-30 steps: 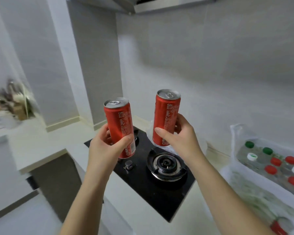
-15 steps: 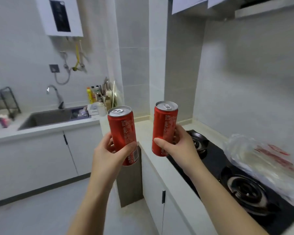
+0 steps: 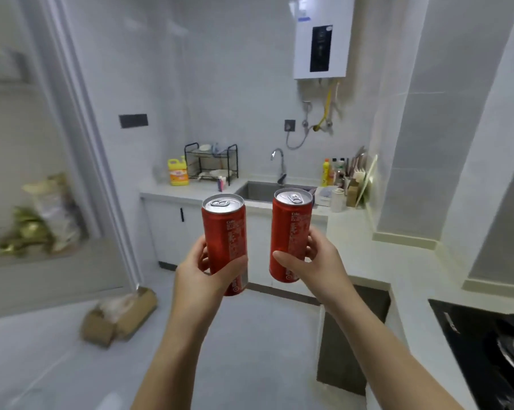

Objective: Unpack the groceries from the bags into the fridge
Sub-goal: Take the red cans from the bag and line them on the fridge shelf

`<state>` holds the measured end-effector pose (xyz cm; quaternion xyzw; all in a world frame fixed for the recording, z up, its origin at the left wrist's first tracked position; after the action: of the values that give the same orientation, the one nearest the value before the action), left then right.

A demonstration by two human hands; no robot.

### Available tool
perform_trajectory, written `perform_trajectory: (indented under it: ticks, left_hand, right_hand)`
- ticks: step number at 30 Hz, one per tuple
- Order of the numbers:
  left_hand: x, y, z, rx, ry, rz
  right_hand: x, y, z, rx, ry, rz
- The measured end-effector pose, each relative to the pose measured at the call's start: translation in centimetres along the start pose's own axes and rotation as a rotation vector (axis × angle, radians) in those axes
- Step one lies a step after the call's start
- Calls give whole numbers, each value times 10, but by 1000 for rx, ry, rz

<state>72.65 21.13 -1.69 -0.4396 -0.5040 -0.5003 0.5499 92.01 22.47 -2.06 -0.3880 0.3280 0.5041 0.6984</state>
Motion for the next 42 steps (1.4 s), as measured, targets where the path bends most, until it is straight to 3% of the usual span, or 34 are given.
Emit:
perform_trajectory:
  ticks: [9,24,34,42]
  left_hand:
    - [8,-79,-59,360,68,63]
    - [33,-263,-187,894,111,128]
    - [45,-302,-223,1187,153,150]
    - [52,-302,-238,1298,152,173]
  right_hand:
    - [-21,87,0,-299,-61,265]
    - [-126,292,-85,-676,-202,521]
    - [-166,354,-98,-871,-286,632]
    - [-182,375,-97,-956,-310,711]
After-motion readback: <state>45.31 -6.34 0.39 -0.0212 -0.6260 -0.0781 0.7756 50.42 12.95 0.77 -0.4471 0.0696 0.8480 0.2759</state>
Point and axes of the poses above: each hand's wrist, its own z-axis towards the middle knuckle, its own y-axis out of the palm, x = y × z, the point moved 2 cm from there along z, towards the middle knuckle, and after that the axes turned 10 degrees about -y, right-handed, at the moved point
